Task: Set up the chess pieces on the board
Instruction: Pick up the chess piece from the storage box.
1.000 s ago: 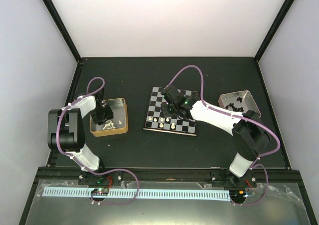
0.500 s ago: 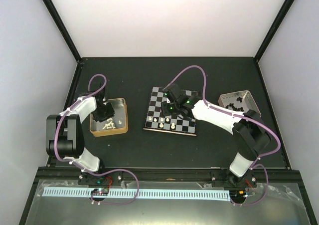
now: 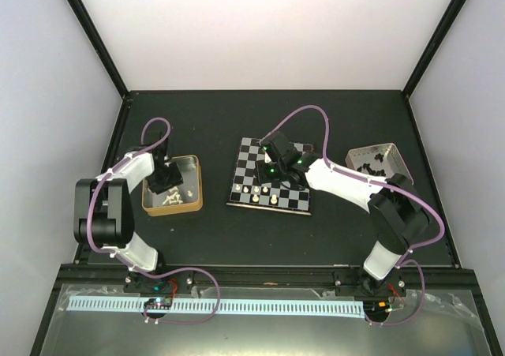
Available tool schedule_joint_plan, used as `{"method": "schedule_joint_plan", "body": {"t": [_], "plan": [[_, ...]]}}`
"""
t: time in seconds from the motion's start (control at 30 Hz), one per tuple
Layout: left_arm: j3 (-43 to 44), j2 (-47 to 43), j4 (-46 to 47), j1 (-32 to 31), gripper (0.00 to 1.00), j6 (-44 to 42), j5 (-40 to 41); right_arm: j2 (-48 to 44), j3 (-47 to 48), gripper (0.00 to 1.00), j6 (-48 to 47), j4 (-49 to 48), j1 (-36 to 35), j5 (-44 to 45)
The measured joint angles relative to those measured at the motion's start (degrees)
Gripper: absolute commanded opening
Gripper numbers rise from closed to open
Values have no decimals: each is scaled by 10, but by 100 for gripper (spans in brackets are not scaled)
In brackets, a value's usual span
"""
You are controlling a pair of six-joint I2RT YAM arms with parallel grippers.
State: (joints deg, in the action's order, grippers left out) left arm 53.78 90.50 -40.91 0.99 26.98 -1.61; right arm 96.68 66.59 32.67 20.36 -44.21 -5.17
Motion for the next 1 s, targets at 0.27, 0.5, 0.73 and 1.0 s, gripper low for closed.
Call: {"method": "schedule_joint_plan", "body": {"t": [0.27, 0.5, 0.73, 1.0], "plan": [[0, 42, 8, 0, 36, 9, 2, 0, -1, 17, 3, 0, 0, 1], [0, 41, 11, 0, 25, 11, 1, 0, -1, 17, 3, 0, 0, 5], [0, 31, 19, 0, 25, 10, -11, -1, -2, 17, 5, -6, 1, -4], [0, -58, 21, -21, 25, 23, -92, -29, -48, 24, 35, -94, 16, -67]]}}
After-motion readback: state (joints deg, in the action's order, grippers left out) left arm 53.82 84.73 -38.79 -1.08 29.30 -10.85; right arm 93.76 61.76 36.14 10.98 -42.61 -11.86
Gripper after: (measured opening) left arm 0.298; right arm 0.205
